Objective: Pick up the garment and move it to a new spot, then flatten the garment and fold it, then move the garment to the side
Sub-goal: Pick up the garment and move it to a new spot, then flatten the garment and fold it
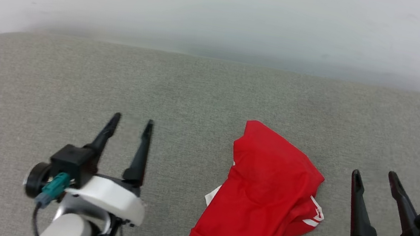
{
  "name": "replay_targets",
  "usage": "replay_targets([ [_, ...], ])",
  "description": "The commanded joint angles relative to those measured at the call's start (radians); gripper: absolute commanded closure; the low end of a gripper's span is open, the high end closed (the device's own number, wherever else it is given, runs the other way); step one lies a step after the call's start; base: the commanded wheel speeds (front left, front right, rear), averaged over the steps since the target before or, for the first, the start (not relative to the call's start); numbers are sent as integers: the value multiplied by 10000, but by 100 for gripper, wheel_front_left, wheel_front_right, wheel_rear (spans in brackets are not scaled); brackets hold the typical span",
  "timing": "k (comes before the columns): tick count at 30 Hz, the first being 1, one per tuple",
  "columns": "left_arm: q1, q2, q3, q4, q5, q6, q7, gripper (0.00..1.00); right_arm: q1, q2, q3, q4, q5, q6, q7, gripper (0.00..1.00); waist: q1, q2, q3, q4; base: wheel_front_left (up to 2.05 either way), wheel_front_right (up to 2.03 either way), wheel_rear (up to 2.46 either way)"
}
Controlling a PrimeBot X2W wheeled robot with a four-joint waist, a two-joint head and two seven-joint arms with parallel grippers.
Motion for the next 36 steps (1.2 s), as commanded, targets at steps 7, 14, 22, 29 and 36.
replay_targets([
  [7,876,496,1240,-551,413,-22,-57,0,223,4,10,88,20,-1,5,0,1,0,-187,198,0,0,0],
  [14,1317,574,1785,-285,696,-558,-48,0,310,4,-47,112,-76,0,47,0,1,0,-352,123,0,0,0],
  [22,1431,328,1879,-21,881,-851,-49,0,235,4,-52,100,-122,-1,39,0,1,0,-281,22,0,0,0],
  [29,1280,201,1961,45,1020,-1003,-50,0,162,4,-88,149,-139,-1,27,0,1,0,-246,8,0,0,0],
  [36,1091,49,1979,-117,1155,-1180,-50,0,136,7,74,436,-519,0,693,0,1,0,73,160,0,0,0],
])
